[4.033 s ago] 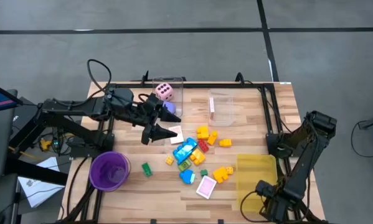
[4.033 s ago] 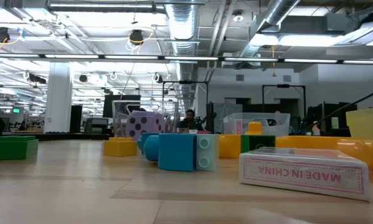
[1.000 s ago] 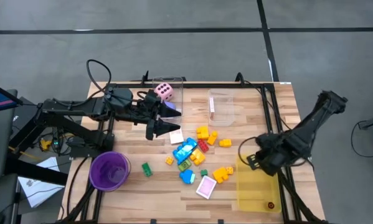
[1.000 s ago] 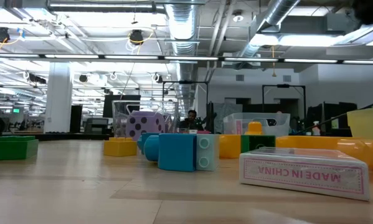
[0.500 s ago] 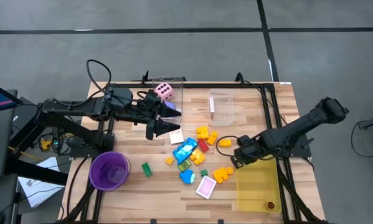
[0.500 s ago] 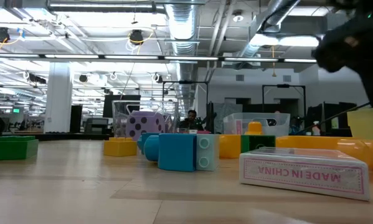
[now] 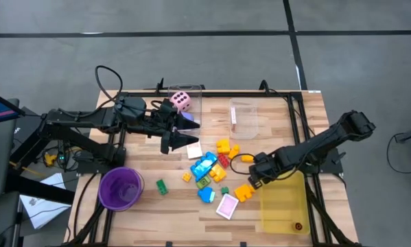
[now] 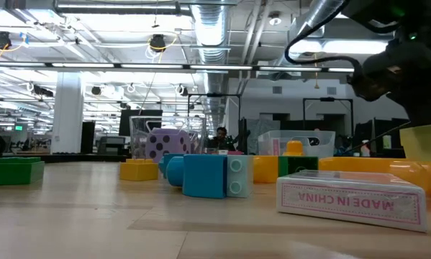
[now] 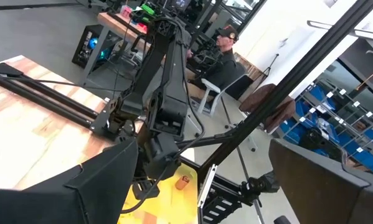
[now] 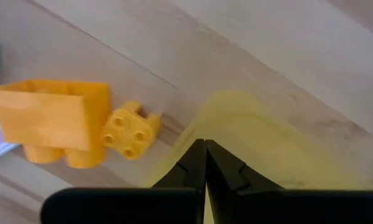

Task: Pick & Place Toys
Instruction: Adjust the yellow bin, then put the left green game piece into the bin

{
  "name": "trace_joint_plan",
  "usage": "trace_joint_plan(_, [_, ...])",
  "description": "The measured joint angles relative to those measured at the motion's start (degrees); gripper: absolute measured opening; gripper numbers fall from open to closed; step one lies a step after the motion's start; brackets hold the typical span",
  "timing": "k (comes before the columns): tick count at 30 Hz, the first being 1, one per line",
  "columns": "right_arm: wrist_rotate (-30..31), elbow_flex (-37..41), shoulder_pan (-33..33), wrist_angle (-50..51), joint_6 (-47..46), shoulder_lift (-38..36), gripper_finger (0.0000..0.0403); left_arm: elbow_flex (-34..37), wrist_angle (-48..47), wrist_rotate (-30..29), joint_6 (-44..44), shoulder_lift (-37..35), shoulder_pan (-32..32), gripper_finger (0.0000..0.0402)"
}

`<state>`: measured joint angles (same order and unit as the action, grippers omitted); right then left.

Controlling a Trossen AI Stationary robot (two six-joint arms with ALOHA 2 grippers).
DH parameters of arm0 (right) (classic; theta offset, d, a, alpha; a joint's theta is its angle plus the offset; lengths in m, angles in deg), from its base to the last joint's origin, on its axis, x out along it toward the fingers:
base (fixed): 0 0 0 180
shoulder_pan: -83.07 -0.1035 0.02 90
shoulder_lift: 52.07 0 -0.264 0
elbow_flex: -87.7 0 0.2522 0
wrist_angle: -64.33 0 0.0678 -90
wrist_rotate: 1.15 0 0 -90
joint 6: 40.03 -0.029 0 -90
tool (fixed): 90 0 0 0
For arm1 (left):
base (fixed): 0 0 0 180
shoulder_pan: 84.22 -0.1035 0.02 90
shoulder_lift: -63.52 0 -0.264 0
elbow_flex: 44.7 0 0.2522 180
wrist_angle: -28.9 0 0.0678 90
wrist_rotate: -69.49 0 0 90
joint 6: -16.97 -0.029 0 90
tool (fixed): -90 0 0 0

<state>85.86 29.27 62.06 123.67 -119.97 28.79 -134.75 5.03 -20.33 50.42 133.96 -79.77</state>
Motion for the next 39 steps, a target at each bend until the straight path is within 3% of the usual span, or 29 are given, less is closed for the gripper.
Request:
trace_joint_plan(17, [-0.6, 0.0, 1.3, -0.5, 0.9, -0.3, 0.0000, 0.0, -0.1, 0.0, 0.0, 0.0, 0.0, 0.0360])
trace_joint_plan(26, [-0.9, -1.9, -0.6, 6.7, -2.1, -10.1, 0.0000, 0.0, -0.2, 0.0, -0.1, 0.0, 0.0, 0.0360])
trace_joint_plan(32, [4.6, -3.5, -2.3, 3.7, 0.3, -17.7, 0.0000, 0.0, -0.2, 0.0, -0.1, 0.0, 0.0, 0.0360])
trace_joint_plan(39, [15.1, -3.7, -3.8, -10.8, 18.2, -24.1, 0.0000, 0.0, -0.2, 0.0, -0.1, 0.0, 0.0, 0.0360])
